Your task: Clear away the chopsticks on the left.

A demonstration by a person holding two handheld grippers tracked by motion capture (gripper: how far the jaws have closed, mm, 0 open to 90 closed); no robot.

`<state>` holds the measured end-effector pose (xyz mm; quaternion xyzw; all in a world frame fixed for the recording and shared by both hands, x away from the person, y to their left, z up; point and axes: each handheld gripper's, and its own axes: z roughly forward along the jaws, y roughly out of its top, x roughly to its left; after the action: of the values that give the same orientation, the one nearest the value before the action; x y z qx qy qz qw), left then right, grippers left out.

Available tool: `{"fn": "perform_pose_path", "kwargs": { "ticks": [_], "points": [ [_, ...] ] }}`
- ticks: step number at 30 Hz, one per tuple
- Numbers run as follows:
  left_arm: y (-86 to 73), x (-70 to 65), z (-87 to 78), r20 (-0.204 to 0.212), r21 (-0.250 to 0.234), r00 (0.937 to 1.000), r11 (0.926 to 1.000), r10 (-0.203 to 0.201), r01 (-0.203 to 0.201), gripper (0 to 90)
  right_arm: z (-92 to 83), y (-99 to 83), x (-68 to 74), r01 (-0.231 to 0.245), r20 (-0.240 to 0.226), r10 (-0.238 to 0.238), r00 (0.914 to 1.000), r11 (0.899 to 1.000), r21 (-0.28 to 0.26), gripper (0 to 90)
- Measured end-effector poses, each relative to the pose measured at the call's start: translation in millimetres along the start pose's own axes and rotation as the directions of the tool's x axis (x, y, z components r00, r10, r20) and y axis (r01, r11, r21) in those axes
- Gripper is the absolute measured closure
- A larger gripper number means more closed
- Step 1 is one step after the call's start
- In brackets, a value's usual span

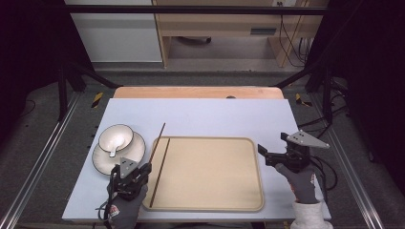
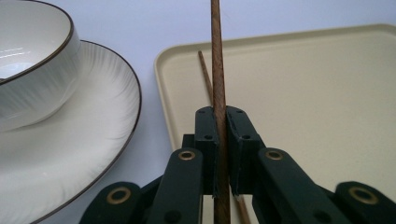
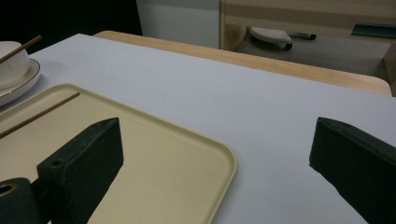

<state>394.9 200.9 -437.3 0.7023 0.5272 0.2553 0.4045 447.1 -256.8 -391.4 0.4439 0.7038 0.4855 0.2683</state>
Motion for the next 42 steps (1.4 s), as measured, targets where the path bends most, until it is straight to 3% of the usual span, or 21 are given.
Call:
{"fn": "perform_pose_path", "kwargs": {
  "ticks": [8, 17, 24, 34, 41, 42],
  "points": [
    [-7.3, -22.6, 9.4, -0.029, -0.030, 0.9992, 0.9992, -0.028, 0.027, 83.8, 0.2, -0.2, 0.7, 0.000, -0.001, 0.000, 1.0000, 1.000, -0.001, 3.0],
    [-18.9, -39.3, 24.0, -0.037, -0.004, 0.9990, 0.9997, -0.025, 0.025, 83.8, 1.8, -0.8, 1.6, 0.007, -0.001, -0.007, 1.0000, 1.000, 0.005, 3.0],
    [-28.5, -42.7, 35.7, -0.048, 0.051, 0.9988, 0.9986, -0.009, 0.011, 83.8, 2.5, -1.0, 1.8, 0.009, 0.000, -0.009, 1.0000, 1.000, 0.007, 3.0],
    [-29.8, -43.5, 38.2, -0.064, 0.114, 0.9980, 0.9934, -0.002, 0.009, 83.6, 3.0, -1.2, 2.2, 0.011, 0.000, -0.011, 0.9999, 1.000, 0.010, 3.0],
    [-30.4, -44.8, 38.7, -0.066, 0.124, 0.9978, 0.9922, 0.008, 0.001, 83.5, 3.9, -1.6, 2.6, 0.013, 0.001, -0.013, 0.9999, 1.000, 0.011, 3.0],
    [-30.3, -46.0, 38.4, -0.073, 0.131, 0.9970, 0.9913, 0.027, -0.017, 83.4, 4.0, -1.6, 2.8, 0.012, 0.001, -0.012, 0.9999, 1.000, 0.012, 2.9]
  ]
}}
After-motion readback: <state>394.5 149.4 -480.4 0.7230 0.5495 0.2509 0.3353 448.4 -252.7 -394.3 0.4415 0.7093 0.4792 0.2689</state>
